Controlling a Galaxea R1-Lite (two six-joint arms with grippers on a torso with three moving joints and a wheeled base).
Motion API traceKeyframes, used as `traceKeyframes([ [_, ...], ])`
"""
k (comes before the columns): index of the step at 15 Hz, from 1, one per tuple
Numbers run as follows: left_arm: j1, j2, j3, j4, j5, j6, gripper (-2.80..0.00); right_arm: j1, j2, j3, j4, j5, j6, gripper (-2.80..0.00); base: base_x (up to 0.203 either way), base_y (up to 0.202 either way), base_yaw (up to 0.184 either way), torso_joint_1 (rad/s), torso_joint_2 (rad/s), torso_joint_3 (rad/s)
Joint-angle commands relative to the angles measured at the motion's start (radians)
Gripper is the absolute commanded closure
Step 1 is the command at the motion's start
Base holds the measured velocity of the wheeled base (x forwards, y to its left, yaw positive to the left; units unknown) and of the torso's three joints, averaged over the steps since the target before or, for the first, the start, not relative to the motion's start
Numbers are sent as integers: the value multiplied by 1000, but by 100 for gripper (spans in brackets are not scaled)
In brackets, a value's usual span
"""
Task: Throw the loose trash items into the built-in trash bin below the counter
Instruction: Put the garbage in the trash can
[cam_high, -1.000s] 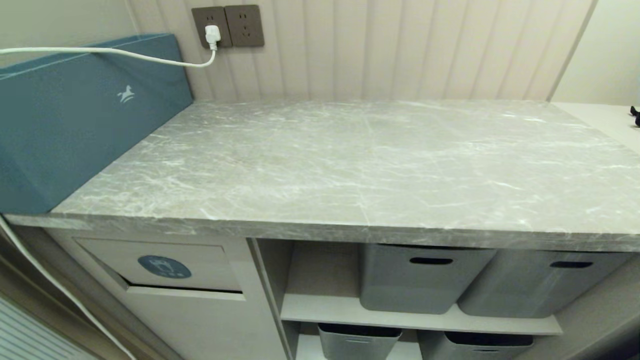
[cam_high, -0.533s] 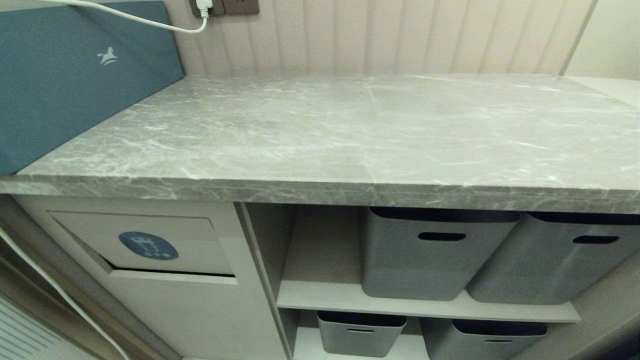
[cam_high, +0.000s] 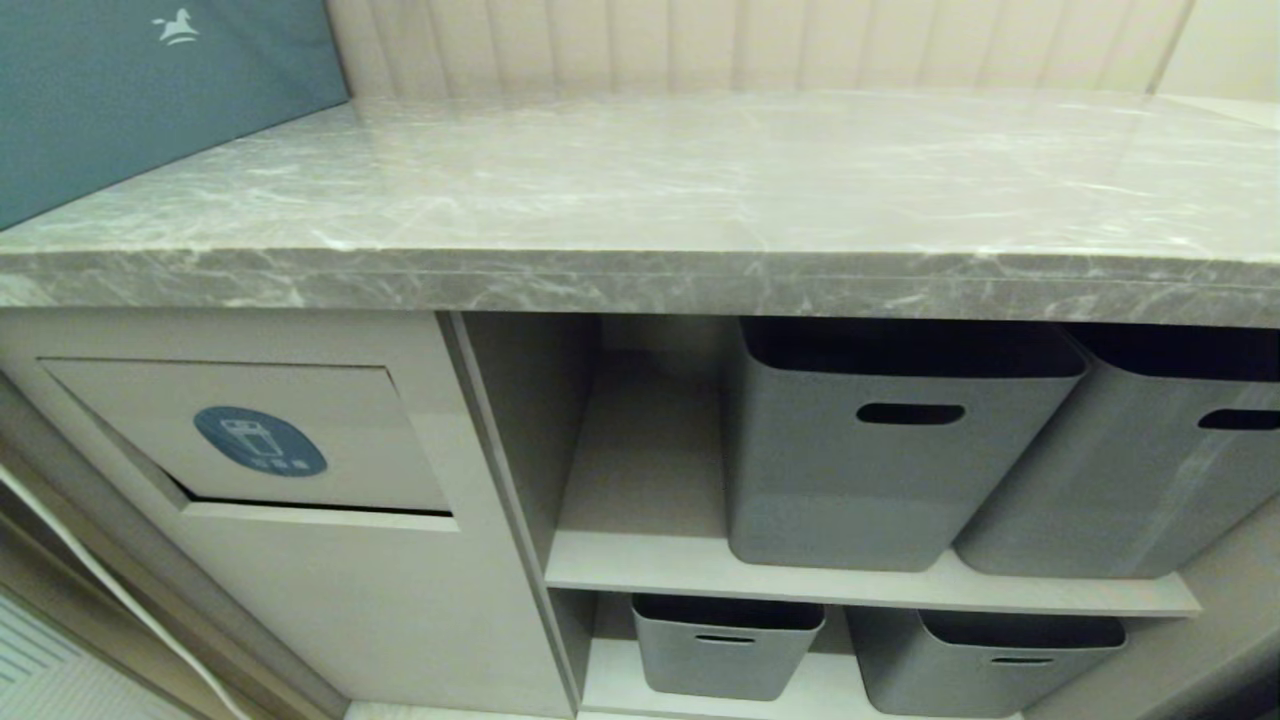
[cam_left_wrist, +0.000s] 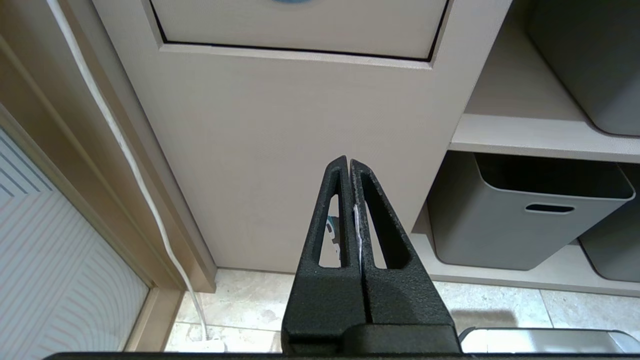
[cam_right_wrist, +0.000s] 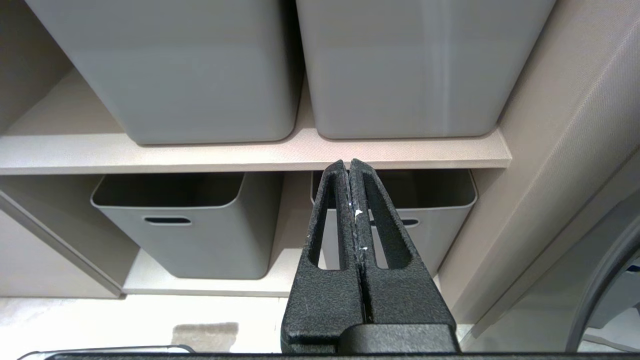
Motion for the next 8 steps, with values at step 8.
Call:
traceKeyframes([
  [8,-5,112,-166,3,-72,-102,0,0,1,2,-1,0,0,0,0,0,0,-4,22,14],
])
